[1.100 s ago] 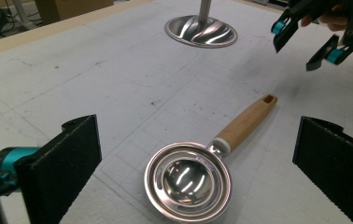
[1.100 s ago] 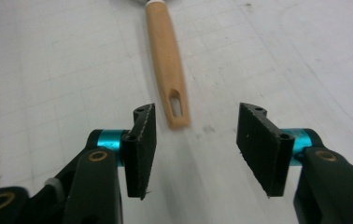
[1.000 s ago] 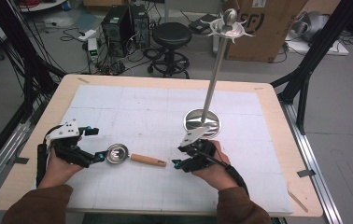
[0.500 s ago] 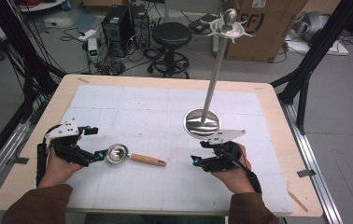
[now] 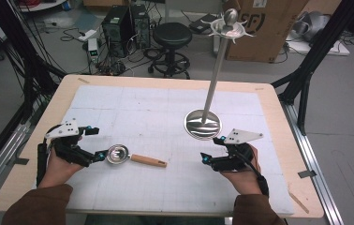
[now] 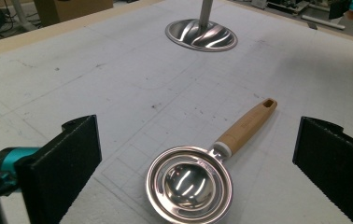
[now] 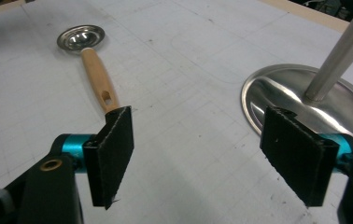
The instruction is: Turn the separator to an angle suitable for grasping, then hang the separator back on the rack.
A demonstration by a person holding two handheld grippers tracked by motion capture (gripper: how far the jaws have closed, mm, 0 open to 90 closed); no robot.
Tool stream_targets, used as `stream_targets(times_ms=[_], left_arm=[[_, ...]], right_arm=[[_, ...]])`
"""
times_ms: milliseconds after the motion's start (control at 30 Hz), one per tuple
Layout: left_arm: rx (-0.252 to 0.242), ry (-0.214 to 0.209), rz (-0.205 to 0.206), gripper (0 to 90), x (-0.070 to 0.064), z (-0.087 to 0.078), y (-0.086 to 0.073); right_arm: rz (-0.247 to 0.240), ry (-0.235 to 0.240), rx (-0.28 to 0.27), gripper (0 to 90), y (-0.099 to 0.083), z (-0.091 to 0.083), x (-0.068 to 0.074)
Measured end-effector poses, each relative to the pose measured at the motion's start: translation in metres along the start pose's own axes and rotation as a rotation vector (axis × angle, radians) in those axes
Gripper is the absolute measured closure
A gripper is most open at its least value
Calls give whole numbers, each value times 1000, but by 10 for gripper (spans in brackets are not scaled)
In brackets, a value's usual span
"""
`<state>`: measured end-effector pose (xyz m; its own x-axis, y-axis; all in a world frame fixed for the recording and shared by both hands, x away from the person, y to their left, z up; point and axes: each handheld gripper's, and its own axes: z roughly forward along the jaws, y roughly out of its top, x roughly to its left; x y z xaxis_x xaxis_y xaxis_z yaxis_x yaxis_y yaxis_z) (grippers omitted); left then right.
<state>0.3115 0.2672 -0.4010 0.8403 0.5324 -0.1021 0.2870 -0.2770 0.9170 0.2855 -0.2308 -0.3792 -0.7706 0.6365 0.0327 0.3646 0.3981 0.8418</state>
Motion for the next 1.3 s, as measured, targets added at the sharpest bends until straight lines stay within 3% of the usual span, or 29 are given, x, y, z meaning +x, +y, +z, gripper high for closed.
stream_targets(times_ms=[567, 733, 967, 1233, 1300], left_arm=[[11, -9, 34, 16, -6, 7, 6], [32, -29, 48, 16, -10, 11, 10], [114, -61, 65, 16, -13, 26, 14], [191, -78, 120, 16, -21, 49, 29], [232, -80, 143, 16, -23, 58, 33]], right_arm=[[5, -12, -15, 215, -4, -3, -5], [3, -19, -7, 214, -5, -1, -7], [2, -15, -5, 211, -5, -1, -7], [1, -9, -3, 211, -5, -1, -6], [-2, -10, -4, 211, -5, 0, -6]])
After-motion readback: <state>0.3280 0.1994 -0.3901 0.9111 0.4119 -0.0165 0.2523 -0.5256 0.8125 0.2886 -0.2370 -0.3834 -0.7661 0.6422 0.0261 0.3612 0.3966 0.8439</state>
